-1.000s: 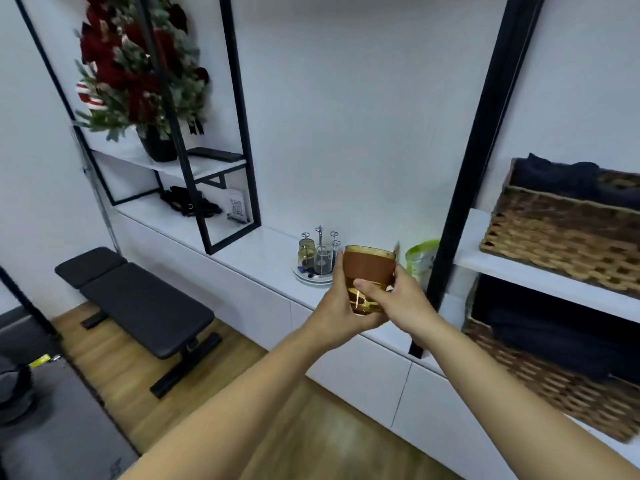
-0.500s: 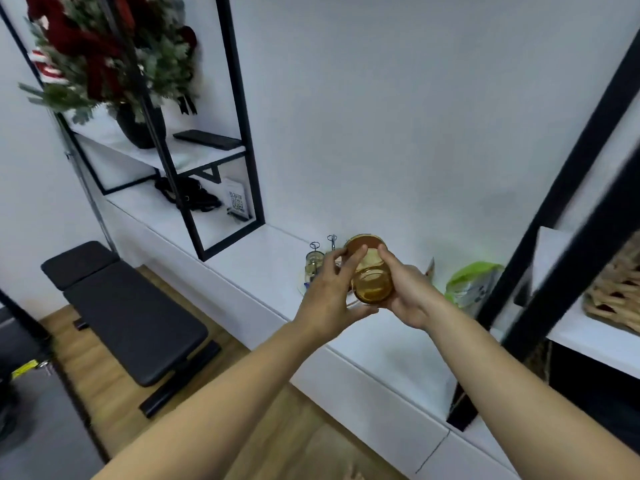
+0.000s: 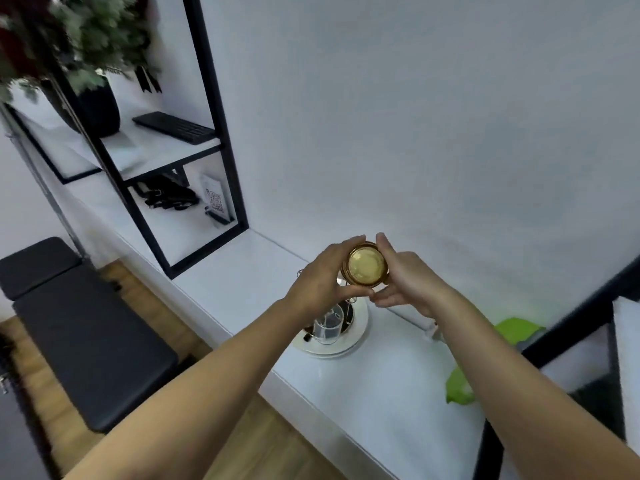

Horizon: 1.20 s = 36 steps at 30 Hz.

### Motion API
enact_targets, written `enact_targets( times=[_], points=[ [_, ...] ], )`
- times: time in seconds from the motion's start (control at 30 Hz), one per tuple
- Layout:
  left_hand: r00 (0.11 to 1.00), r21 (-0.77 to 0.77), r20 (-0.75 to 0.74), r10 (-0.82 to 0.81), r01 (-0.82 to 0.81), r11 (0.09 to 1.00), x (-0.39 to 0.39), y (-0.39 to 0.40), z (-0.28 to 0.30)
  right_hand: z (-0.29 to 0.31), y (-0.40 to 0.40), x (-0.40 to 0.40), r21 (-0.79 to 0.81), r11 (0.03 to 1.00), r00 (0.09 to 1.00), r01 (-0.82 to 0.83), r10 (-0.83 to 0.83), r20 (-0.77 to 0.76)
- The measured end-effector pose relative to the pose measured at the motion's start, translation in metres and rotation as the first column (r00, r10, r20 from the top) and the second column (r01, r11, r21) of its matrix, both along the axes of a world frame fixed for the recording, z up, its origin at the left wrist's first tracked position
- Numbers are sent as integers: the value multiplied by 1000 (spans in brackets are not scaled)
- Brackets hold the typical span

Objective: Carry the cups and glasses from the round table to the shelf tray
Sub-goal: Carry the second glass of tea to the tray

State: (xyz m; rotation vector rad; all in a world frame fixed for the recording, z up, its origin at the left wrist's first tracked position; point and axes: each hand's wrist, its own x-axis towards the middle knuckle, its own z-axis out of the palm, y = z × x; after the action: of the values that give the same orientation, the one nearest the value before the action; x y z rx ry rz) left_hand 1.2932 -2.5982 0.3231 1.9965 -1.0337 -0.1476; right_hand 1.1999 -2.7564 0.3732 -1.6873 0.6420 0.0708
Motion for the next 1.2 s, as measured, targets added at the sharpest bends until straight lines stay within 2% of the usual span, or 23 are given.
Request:
enact_targets(
  times=[0.13,0.37,0.53,0.7,0.87,1.03,1.2],
  points=[
    [994,52,-104,-27,32,998,30,-19,-22,-22,-11,27,-154,988,997,-21,10,-76],
    [974,195,-215,-71,114,974,69,-49,-67,-68,-27,67,-197,979,981,55,-90,-173],
    [958,223,-269,-104,167,960,88,-57,-90,-95,-37,88,-283,959,973,21,-85,-215],
    [955,236,-280,-94,164,958,97,-61,-110,-116,-40,102,-292,956,965,29,-103,-241],
    [960,306,-267,-85,168,937,102,-67,-122,-139,-44,108,-242,968,957,70,-134,-258],
    [972,443,-223,-75,170,880,102,-77,-136,-166,-47,112,-79,981,943,175,-190,-274],
    [970,502,-242,-41,161,850,99,-84,-154,-186,-44,115,-40,976,931,214,-216,-294]
  ],
)
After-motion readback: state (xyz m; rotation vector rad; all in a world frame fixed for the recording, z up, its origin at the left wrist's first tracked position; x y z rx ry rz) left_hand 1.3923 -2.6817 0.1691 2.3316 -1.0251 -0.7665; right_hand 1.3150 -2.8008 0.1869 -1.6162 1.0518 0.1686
